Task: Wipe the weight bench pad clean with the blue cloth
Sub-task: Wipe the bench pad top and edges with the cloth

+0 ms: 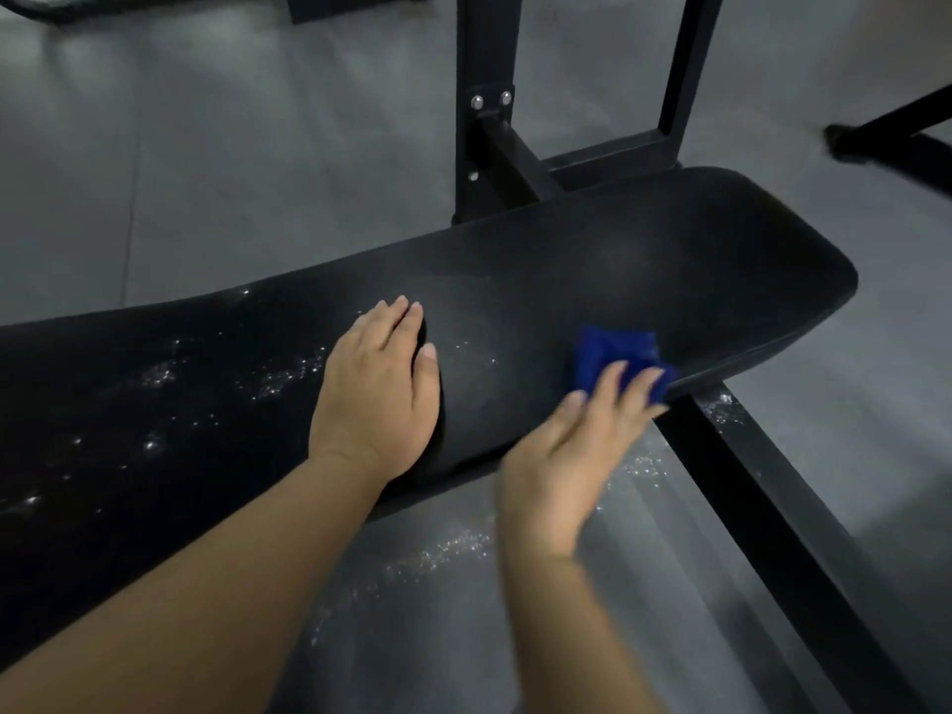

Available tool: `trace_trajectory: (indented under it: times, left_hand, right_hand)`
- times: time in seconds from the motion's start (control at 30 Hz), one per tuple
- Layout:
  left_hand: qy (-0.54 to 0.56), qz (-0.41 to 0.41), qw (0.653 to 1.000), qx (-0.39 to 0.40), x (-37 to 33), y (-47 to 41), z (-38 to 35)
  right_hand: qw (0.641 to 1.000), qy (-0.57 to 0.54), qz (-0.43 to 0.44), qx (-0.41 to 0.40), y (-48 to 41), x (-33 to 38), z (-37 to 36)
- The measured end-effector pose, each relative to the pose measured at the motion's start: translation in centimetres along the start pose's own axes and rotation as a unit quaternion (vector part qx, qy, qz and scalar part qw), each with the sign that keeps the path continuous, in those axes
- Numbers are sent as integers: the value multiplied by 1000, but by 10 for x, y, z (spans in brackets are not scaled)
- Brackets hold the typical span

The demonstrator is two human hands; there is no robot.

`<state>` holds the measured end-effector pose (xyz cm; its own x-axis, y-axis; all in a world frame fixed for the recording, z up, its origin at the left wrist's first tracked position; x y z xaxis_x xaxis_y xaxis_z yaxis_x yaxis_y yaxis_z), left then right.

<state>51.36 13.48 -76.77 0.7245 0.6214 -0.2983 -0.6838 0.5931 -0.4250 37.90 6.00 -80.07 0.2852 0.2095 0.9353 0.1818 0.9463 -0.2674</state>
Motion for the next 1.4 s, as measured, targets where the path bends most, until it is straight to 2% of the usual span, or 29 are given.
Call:
trace_trajectory:
  times: [0.07,0.13,0.23,0.33,0.4,0.47,0.5,0.6,0.67,0.73,0.87,0.93,1.0,1.13,1.27,1.33,1.4]
  left_hand:
    - [-4,-8,1000,1,-1,-2,0]
    - [-13,-10,1000,8,-2,-3,0]
    - [-19,-3,999,25,-2,-2,0]
    - [-11,5,999,41,-2,-4,-1]
    - [-6,7,999,40,-1,-4,0]
    - [3,6,999,32,-1,-4,1]
    - [7,5,1000,28,-1,-3,1]
    - [15,0,1000,18,0,-2,0]
    - [19,2,1000,15,0,-1,-1]
    - [20,6,1000,16,-1,-2,1]
    - [52,40,998,25,-2,-4,7]
    - [82,36,996,21,-1,-5,14]
    - [85,31,996,21,6,-5,25]
    - [-15,70,997,35,44,9,46]
    - [-93,72,992,50,80,19,53]
    - [-112,63,990,50,88,14,51]
    - [-118,59,990,56,90,9,48]
  right_hand:
    - [998,50,-32,3,-46,-5,-2]
    - [994,106,-15,29,-56,-5,0]
    - [971,202,93,83,-7,10,-1]
    - [927,255,224,161,57,28,-3]
    - [902,254,276,215,59,32,-3]
    - [881,274,307,232,26,28,-5]
    - [884,286,298,216,2,23,-5]
    - [908,320,201,183,-61,15,-9]
    - [908,338,181,168,-62,19,-18]
    - [898,338,221,176,-34,33,-26]
    - [864,256,275,334,26,54,-25]
    - [852,224,288,376,16,54,-19]
    - [858,218,288,365,-15,48,-20]
    - [870,326,243,280,-76,28,-34]
    - [882,356,196,240,-43,41,-51]
    - [882,327,224,255,-2,54,-52]
    - [853,305,282,317,32,63,-46]
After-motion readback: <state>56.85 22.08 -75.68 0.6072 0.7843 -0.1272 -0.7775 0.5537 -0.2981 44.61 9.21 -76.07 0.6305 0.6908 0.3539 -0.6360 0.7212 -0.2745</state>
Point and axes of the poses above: each hand's wrist, its own y-axis away from the middle knuckle, its own z-axis out of the back of the hand, x = y × z, the point moved 3 cm from there along -y, towards the middle knuckle, and after that the axes turned 14 degrees about -x, right-handed, at the moved point
